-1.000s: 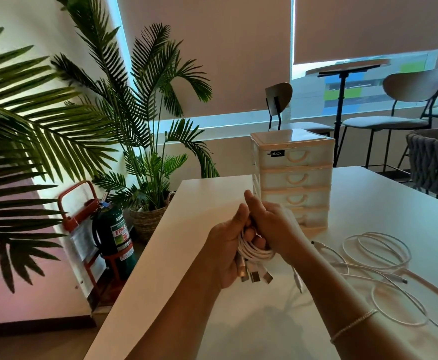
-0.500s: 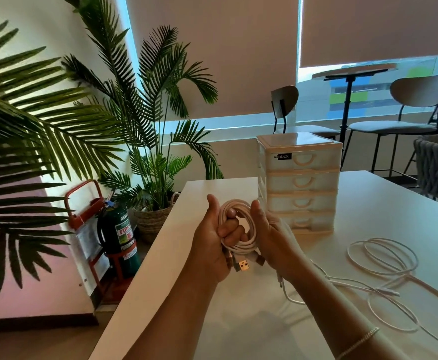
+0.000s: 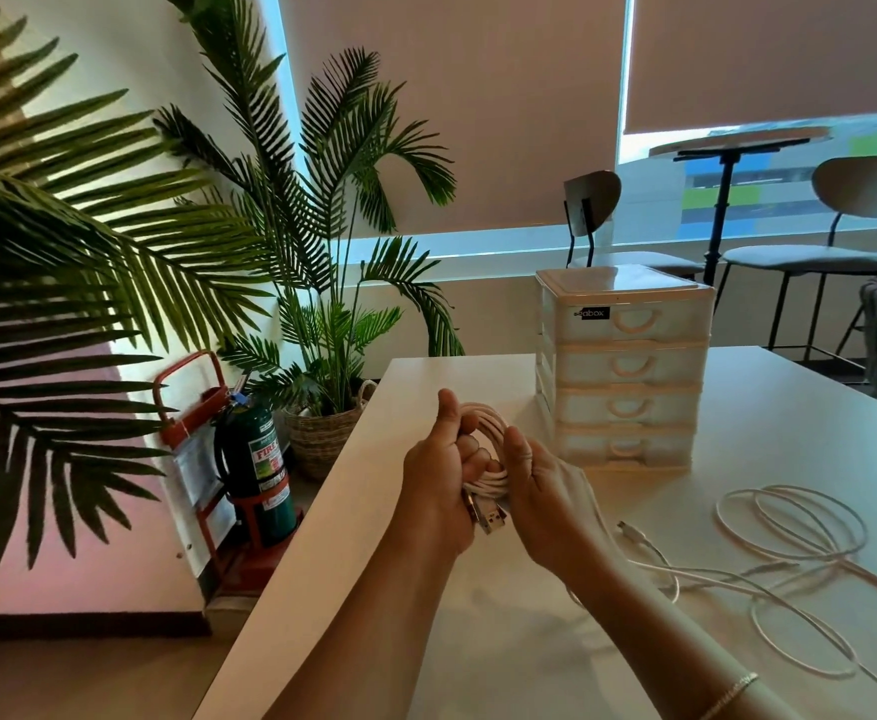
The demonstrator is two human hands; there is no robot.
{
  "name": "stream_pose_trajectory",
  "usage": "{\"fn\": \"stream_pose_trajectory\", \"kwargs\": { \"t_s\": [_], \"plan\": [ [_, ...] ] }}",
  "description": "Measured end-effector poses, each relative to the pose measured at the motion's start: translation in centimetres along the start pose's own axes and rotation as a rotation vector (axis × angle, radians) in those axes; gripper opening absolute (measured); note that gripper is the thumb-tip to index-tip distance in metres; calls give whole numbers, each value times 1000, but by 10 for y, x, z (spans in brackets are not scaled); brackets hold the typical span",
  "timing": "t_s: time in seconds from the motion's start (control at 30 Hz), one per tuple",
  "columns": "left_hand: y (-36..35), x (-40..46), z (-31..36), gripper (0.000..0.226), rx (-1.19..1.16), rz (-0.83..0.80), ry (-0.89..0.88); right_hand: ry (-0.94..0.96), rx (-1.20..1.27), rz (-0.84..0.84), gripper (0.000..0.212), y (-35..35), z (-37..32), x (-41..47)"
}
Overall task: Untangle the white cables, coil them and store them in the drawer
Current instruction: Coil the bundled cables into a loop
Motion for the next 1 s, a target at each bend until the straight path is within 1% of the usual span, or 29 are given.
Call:
{"fn": "stream_pose_trajectory", "kwargs": {
  "t_s": [0.07,0.23,0.3,0.4,0.53,0.63,0.73,0.83,0.9,0.97,1.0],
  "plan": [
    [1,0,1,42,15,25,0,-19,2,-11,63,-2,3,-2],
    [2,1,7,51,-34,68,1,-32,14,-8,39,-3,0,-7],
    [2,2,8,50,-75,80,-4,-29,17,-9,33,-1,-3,-8],
    [3,3,9,49,-55,88,-31,-3,-43,-90,27,-3,-5,-9],
    [3,1,10,52,100,72,-132,-1,-244,-234,19,-11,-6,-13],
    [1,0,11,50,248,50,-290,-52,-383,-346,29,-15,-7,-16],
    [-1,-1,9,47,421,11,-473,-57,-484,-456,26,-15,-10,-19],
    [-3,-3,5,49,605,-32,-604,-14,-533,-521,23,-12,-12,-20],
    [-4,-2,4,46,699,-31,-642,12,-538,-546,24,-10,-14,-19],
    [-5,-1,3,38,743,-43,-662,11,-532,-567,24,-9,-16,-19],
    [-5,-2,2,38,753,-58,-664,-1,-523,-578,24,-8,-17,-20]
  ]
}}
Point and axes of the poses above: each hand's wrist, its own x-axis towards the middle knuckle, its own y-axis out of the back of the hand, z = x × y, the point moved 4 cm from there along x, towards the middle knuckle, and after that the axes turned 14 degrees about z, right-handed, at the moved point
